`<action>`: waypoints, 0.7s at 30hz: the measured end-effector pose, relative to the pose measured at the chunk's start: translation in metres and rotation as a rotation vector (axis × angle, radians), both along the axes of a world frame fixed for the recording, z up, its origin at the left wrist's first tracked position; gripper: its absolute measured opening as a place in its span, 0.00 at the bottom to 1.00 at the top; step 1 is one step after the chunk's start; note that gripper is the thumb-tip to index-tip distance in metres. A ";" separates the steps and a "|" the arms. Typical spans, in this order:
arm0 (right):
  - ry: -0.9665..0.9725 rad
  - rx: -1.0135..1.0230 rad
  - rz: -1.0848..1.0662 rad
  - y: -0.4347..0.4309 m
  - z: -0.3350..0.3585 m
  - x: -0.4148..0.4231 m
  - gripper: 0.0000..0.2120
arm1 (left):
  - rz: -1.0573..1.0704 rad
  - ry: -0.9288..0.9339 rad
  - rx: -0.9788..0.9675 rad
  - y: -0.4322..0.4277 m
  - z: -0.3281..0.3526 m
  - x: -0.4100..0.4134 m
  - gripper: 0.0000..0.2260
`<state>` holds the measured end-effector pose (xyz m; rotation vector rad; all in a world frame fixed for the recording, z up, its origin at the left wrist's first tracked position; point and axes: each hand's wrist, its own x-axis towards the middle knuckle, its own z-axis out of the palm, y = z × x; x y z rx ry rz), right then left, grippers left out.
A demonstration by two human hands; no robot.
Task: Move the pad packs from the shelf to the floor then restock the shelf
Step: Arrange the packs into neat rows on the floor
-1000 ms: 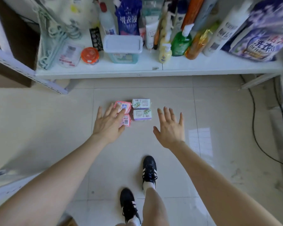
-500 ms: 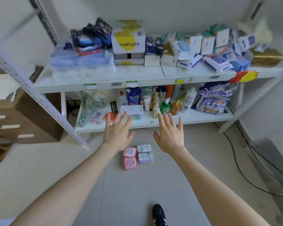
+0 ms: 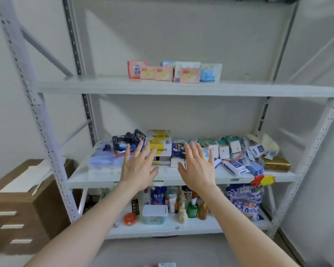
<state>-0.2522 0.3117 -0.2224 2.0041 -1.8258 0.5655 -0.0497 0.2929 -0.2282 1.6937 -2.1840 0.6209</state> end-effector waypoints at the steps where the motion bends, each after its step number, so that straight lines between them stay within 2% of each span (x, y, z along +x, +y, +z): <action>1: 0.000 -0.029 0.006 0.002 0.015 0.001 0.33 | 0.001 0.000 -0.031 0.000 0.016 0.001 0.31; 10: 0.013 -0.215 0.019 0.008 0.114 -0.001 0.31 | -0.016 0.021 -0.244 0.003 0.125 0.003 0.31; 21: -0.012 -0.267 0.000 -0.016 0.149 -0.035 0.32 | -0.011 -0.025 -0.324 -0.022 0.175 -0.016 0.31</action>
